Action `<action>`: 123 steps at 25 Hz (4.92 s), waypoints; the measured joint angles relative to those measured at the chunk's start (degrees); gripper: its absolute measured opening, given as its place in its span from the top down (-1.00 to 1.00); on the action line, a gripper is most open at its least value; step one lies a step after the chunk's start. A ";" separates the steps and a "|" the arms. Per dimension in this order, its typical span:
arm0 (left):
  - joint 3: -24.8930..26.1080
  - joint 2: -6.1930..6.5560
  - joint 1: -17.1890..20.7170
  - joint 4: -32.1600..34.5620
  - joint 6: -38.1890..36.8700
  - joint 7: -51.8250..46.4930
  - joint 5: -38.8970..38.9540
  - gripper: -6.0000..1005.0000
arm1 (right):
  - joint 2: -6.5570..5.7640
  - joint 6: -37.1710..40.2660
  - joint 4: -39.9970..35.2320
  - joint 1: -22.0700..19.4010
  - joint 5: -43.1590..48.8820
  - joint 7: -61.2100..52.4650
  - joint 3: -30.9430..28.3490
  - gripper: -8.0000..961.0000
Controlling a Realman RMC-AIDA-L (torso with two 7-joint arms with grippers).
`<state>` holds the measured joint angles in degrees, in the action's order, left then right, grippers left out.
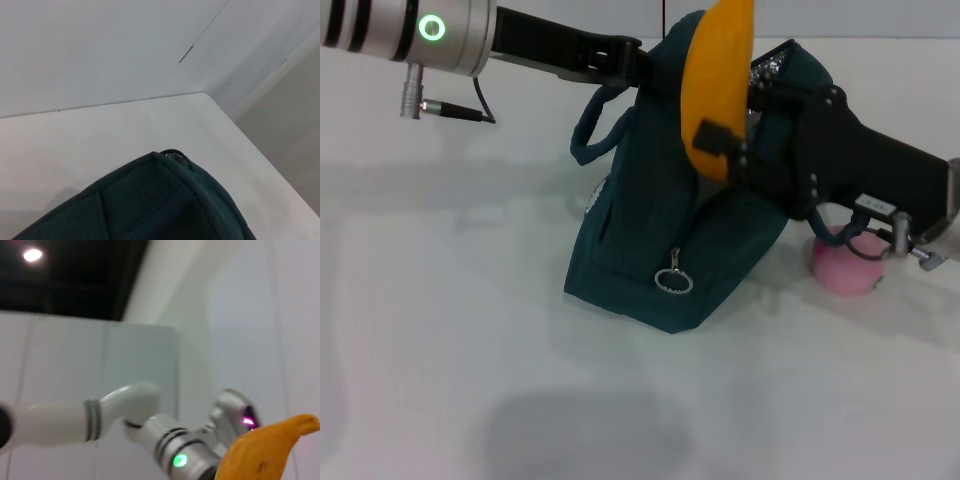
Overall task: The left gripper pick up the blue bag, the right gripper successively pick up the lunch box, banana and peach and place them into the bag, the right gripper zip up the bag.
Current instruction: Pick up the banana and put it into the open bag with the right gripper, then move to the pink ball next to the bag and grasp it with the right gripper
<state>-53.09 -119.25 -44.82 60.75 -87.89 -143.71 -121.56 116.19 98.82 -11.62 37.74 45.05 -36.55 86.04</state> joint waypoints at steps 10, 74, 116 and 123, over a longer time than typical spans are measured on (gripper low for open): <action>-0.18 -0.02 0.64 -0.10 -0.12 1.13 1.11 0.88 | 0.00 -15.14 -6.89 -5.07 -29.68 -15.75 26.16 0.06; 0.17 0.22 2.73 0.23 -0.26 0.88 2.33 0.88 | -4.80 -5.79 -2.09 -10.59 -25.36 -31.37 21.73 -0.58; 1.89 3.81 10.76 -0.99 -3.35 0.73 9.44 0.88 | -28.04 -21.61 -10.02 -2.92 9.84 -51.71 9.82 -0.56; 2.29 3.93 10.95 -0.99 -3.23 0.72 9.26 0.88 | -25.19 -21.61 -32.38 -1.15 49.99 -80.02 -10.29 -0.54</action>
<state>-50.81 -115.32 -33.87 59.76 -91.12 -142.99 -112.30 91.00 77.22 -44.00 36.59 95.04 -116.57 75.75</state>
